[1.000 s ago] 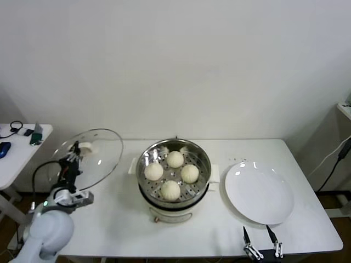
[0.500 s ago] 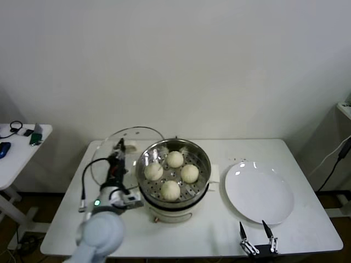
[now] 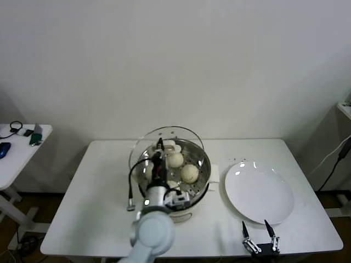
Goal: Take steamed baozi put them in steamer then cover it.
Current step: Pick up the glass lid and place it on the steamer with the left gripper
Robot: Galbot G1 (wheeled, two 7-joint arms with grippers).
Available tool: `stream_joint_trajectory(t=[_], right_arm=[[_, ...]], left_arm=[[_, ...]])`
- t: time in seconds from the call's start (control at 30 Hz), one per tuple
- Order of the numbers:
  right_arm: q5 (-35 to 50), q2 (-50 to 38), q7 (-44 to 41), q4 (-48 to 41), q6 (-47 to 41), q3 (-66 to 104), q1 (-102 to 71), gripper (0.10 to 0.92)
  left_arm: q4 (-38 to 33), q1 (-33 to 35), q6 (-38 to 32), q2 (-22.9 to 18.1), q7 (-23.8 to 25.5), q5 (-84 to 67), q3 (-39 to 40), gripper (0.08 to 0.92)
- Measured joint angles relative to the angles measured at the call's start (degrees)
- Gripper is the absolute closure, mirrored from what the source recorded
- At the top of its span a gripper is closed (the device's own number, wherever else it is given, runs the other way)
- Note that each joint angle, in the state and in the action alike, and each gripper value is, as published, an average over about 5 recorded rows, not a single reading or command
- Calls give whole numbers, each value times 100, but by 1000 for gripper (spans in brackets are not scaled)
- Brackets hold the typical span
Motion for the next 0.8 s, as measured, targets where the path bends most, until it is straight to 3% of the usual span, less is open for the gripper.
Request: stream_joint_trajectory(t=[0.37, 0.8], right_arm=[[2, -23, 4, -19, 16, 78, 20, 203], [6, -48, 5, -24, 61, 123, 14, 203]], left_arm=[[381, 128, -54, -601, 117, 704, 174, 860], [558, 238, -63, -656, 70, 939, 92, 860]])
